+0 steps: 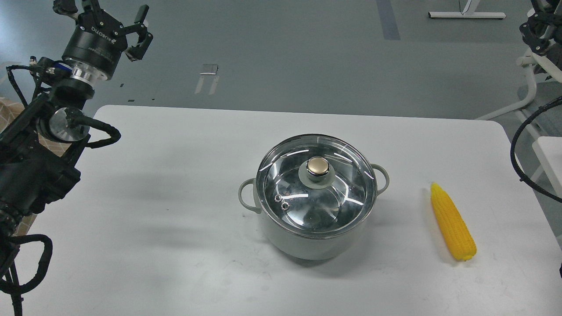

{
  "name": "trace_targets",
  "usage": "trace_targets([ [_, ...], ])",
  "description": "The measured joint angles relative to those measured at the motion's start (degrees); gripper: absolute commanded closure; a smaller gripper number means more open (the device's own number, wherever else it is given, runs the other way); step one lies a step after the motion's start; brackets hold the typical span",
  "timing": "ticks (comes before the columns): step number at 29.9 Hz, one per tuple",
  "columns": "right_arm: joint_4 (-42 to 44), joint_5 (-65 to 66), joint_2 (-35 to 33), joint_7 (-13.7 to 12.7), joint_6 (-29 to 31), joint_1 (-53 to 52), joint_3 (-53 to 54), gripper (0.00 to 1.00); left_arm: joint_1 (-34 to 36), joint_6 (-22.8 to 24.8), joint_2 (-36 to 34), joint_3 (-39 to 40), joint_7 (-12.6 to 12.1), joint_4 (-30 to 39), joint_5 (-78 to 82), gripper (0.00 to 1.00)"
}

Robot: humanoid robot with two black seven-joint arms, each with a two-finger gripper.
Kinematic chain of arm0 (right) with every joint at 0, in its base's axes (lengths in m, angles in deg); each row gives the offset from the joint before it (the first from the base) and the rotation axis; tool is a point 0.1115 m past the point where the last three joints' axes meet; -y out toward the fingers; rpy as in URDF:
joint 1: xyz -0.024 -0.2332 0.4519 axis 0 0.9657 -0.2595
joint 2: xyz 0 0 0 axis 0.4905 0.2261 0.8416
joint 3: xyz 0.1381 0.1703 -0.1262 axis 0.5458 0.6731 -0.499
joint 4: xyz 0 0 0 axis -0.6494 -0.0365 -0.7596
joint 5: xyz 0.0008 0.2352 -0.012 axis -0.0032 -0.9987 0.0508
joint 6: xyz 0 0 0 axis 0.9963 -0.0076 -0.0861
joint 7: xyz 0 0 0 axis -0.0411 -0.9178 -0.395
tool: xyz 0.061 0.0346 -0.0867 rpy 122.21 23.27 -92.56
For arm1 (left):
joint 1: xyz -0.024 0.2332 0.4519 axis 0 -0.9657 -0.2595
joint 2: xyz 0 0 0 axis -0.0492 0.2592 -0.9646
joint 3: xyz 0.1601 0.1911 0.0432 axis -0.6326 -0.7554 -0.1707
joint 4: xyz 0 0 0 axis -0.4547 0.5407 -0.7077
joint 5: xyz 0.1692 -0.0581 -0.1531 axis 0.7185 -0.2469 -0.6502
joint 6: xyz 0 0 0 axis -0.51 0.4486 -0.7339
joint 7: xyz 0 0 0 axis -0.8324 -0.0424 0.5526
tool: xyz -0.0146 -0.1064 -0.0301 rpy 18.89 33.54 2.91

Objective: Open pot and put corn in
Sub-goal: 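Raise the left arm and swing the left gripper toward the pot lid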

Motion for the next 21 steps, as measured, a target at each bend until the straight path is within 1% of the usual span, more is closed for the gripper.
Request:
trace_targets([
  [11, 0.2, 0.1, -0.4, 0.0, 0.0, 0.6, -1.3, 0.0, 0.5, 0.0, -0.8, -0.3, -0.1, 0.0, 1.2, 0.02],
  [21, 0.0, 0.0, -0.3, -0.1, 0.0, 1.0, -1.2, 0.0, 5.7, 0.0, -1.4, -4.3, -0.3, 0.2, 3.8, 0.03],
])
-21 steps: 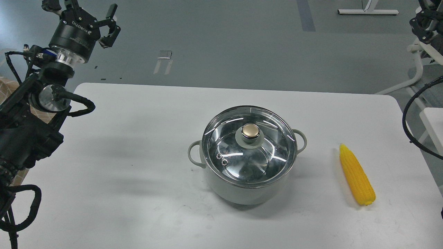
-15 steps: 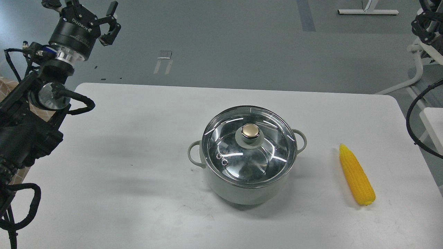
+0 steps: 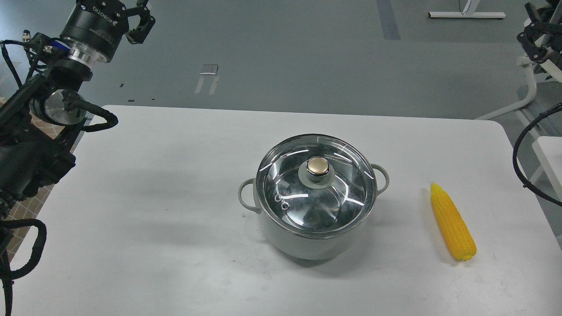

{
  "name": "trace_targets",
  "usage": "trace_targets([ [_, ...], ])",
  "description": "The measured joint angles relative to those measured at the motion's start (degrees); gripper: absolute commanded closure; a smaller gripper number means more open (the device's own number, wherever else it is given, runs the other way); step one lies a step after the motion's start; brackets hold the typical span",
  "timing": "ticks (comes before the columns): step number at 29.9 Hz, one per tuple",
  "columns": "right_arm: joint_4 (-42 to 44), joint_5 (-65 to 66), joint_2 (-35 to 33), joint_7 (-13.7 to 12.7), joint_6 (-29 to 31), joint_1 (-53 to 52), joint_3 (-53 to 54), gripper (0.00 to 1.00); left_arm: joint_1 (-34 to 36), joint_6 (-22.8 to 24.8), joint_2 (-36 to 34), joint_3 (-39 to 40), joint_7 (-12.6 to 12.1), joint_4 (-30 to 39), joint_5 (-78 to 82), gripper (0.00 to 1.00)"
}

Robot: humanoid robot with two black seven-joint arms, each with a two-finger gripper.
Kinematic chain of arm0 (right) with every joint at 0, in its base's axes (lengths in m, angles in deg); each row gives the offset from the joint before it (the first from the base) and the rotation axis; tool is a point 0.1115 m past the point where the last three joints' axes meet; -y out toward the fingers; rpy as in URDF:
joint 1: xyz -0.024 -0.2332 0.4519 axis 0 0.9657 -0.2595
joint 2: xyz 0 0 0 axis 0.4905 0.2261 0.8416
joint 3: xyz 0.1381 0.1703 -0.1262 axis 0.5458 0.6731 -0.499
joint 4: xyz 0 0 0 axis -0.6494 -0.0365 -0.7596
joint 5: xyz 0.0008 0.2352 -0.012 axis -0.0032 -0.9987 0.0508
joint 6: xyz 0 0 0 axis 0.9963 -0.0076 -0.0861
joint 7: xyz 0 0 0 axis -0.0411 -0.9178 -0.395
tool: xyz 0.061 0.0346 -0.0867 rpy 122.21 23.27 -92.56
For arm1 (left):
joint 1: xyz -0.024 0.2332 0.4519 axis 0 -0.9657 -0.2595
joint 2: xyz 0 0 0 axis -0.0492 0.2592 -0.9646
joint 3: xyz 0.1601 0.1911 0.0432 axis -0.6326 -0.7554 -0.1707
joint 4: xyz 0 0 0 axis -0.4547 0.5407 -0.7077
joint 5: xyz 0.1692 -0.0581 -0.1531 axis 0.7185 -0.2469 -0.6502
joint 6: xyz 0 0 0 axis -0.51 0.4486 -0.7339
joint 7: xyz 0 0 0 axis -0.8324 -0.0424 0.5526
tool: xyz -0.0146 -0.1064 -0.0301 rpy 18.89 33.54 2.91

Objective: Open pot and put corn in
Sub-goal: 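Raise the left arm and swing the left gripper toward the pot lid, then lower the left gripper onto the brass lid knob and grasp it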

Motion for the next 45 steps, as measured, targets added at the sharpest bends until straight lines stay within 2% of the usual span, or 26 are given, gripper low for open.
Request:
trace_targets([
  [3, -0.1, 0.0, 0.0, 0.1, 0.0, 0.2, 0.0, 0.0, 0.2, 0.0, -0.4, -0.5, 0.0, 2.9, 4.7, 0.03],
  [6, -0.2, 0.0, -0.1, 0.1, 0.0, 0.3, 0.0, 0.0, -0.3, -0.3, -2.6, -0.8, 0.2, 10.4, 15.4, 0.03],
  [12, -0.1, 0.0, -0.1, 0.2, 0.0, 0.3, 0.0, 0.0, -0.6, -4.3, -4.2, -1.9, 0.2, 22.7, 39.2, 0.04],
  [16, -0.1, -0.1, 0.1, 0.2, 0.0, 0.4, 0.1, 0.0, -0.6, -4.8, -5.0, -3.3, 0.0, 32.3, 49.5, 0.07],
  [19, -0.1, -0.1, 0.0, 0.2, 0.0, 0.8, 0.2, 0.0, -0.5, -4.9, -6.0, -6.1, -1.0, 40.1, 59.1, 0.09],
  [22, -0.1, -0.1, -0.2, 0.2, 0.0, 1.1, 0.3, 0.0, -0.4, -5.0, -6.1, -9.4, -1.2, 44.6, 69.7, 0.1],
  [26, -0.1, -0.1, -0.4, 0.2, 0.0, 1.5, 0.6, 0.0, -0.4, -5.2, -3.1, -13.4, -1.2, 46.1, 87.1, 0.09],
  [31, -0.1, -0.2, -0.5, 0.3, 0.0, 1.9, 0.9, 0.0, -0.4, -5.4, 1.5, -16.8, -1.1, 43.9, 101.0, 0.09],
  [36, -0.1, -0.2, -0.9, 0.2, 0.0, 2.3, 1.4, 0.0, -0.4, -6.5, 2.4, -21.5, -1.1, 43.1, 106.0, 0.1],
  [41, -0.1, -0.2, -0.9, 0.2, 0.0, 2.4, 1.4, 0.0, -0.5, -7.8, 2.7, -24.8, -1.1, 42.7, 107.9, 0.16],
  [45, -0.8, -0.2, -0.9, 0.2, 0.0, 2.5, 1.4, 0.0, -1.3, -9.1, 2.8, -26.3, -1.1, 41.9, 108.2, 0.16],
])
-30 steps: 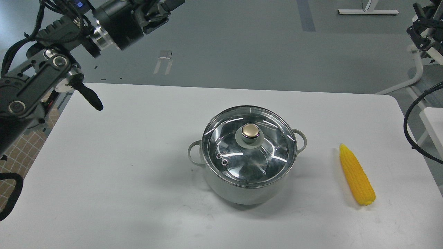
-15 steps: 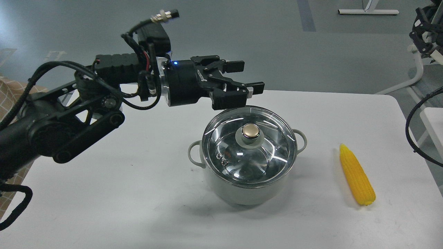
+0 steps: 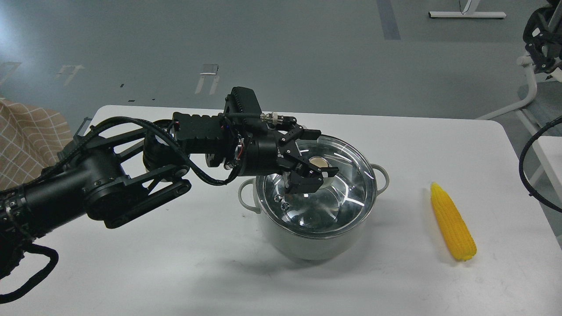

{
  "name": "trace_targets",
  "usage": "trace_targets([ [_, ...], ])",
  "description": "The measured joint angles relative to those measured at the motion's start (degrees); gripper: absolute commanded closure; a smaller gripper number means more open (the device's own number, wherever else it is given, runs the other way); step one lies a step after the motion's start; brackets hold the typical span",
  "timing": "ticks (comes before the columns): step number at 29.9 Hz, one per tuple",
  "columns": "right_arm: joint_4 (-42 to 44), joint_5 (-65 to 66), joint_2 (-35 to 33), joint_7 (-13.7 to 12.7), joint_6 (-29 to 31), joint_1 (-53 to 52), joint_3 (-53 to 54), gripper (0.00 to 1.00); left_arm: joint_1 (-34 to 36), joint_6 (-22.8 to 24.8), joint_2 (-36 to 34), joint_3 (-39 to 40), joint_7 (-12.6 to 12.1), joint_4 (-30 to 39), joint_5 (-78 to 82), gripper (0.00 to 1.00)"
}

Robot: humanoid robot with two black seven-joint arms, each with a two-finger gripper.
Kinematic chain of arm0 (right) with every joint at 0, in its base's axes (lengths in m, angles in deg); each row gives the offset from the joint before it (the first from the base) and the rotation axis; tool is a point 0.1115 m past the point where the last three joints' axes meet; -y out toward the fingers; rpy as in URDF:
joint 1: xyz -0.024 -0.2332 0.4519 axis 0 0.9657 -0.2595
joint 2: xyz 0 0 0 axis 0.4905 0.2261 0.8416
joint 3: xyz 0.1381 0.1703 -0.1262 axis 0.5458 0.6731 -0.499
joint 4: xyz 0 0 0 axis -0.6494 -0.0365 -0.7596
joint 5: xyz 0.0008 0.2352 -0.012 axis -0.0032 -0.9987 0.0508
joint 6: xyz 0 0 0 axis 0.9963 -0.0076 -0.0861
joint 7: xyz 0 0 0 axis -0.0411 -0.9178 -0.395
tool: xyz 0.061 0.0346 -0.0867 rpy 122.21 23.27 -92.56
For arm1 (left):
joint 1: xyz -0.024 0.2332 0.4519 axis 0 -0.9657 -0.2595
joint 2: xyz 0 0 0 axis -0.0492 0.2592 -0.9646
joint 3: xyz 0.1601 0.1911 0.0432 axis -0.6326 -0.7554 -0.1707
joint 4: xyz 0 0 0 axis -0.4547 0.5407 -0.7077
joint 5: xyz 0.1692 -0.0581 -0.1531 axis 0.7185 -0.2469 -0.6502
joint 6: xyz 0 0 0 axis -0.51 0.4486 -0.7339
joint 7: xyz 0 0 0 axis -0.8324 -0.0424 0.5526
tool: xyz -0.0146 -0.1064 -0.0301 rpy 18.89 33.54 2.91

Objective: Open pot and put corn in
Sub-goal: 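Lower the left gripper onto the brass lid knob and grasp it, then lift the glass lid off the pot and set it on the table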

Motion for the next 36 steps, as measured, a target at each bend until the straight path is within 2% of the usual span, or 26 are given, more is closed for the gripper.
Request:
trace_targets([
  [5, -0.3, 0.0, 0.3, 0.0, 0.0, 0.0, 0.0, 0.0, -1.8, -1.3, 0.0, -0.3, 0.2, -1.5, 0.1, 0.23],
  [8, -0.5, 0.0, 0.3, 0.0, 0.0, 0.0, 0.0, 0.0, -2.6, -1.7, -0.1, -0.3, 0.2, -1.6, 0.1, 0.34],
  [14, -0.9, 0.0, 0.4, 0.0, 0.0, 0.0, 0.0, 0.0, -3.3, -3.0, -0.2, -0.3, 0.3, -1.7, 0.2, 0.46],
  [16, -1.2, 0.0, 0.2, 0.0, 0.0, 0.0, 0.0, 0.0, -3.4, -3.1, -0.3, -0.3, 0.3, -1.7, 0.2, 0.59],
  [19, -1.4, 0.0, 0.1, 0.0, 0.0, 0.0, 0.0, 0.0, -3.4, -3.1, -0.4, -0.3, 0.3, -1.7, 0.2, 0.71],
  [29, -1.5, 0.0, 0.5, 0.0, 0.0, 0.1, -0.1, 0.0, -3.3, -3.0, -1.0, -0.2, 0.3, -0.9, 0.1, 0.7],
  [36, -1.5, 0.0, 0.5, -0.1, 0.0, 0.2, -0.2, 0.0, -1.4, -2.8, -4.4, 1.4, 0.4, 4.2, -0.9, 0.7],
])
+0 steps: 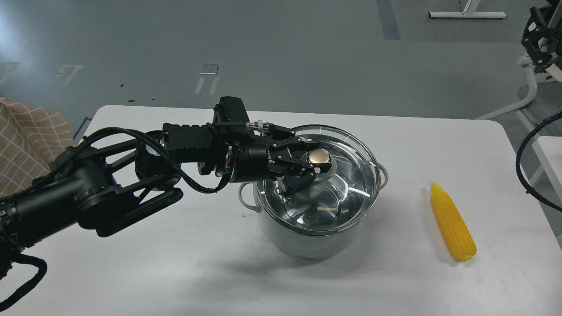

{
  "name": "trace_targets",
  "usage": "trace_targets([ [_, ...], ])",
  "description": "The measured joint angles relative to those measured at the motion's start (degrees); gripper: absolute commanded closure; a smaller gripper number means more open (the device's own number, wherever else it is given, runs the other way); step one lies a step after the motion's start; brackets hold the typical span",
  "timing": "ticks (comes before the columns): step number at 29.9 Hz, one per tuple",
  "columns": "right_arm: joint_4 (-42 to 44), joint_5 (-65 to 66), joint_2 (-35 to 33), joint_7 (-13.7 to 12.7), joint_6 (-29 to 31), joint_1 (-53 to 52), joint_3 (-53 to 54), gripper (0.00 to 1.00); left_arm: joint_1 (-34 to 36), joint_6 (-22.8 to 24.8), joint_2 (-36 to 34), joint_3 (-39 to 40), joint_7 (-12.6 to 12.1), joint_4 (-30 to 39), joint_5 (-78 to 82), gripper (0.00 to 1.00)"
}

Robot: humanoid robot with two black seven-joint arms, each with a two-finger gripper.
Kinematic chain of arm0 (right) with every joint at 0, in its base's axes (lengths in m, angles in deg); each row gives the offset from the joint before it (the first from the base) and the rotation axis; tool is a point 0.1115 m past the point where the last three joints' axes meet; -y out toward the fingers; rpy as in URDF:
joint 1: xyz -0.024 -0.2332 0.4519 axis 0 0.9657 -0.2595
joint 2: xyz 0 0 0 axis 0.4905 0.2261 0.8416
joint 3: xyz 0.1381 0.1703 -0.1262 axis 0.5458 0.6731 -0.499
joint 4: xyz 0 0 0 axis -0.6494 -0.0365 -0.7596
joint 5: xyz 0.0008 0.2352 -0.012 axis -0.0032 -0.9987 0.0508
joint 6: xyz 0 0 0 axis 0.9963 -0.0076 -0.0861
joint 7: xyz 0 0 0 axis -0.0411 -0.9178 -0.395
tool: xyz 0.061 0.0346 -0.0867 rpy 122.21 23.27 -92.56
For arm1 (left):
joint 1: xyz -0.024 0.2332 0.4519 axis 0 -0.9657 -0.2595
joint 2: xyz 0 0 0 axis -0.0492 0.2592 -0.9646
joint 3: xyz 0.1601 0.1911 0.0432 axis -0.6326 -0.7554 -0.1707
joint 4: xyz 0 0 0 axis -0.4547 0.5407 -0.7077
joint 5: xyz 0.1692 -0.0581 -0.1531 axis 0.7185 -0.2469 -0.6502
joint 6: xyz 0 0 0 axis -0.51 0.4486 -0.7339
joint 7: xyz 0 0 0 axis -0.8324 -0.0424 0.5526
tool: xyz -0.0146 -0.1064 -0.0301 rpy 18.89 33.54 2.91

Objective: Open pot and put corn in
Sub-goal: 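Lift the glass lid off the pot and set it on the table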

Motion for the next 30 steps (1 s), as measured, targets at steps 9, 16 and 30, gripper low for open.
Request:
trace_targets([
  [9, 0.0, 0.0, -0.2, 0.0, 0.0, 0.2, -0.1, 0.0, -0.2, -0.7, -18.2, 6.9, 1.6, 2.6, -9.5, 0.7],
  [16, 0.0, 0.0, -0.3, 0.0, 0.0, 0.6, 0.0, 0.0, -11.5, -7.6, -35.9, 6.8, 2.8, 0.2, -22.1, 0.7],
  [30, -0.4, 0.0, 0.1, 0.0, 0.0, 0.4, 0.0, 0.0, -32.5, -22.7, -35.7, 5.6, 3.2, -14.7, -22.4, 0.68],
])
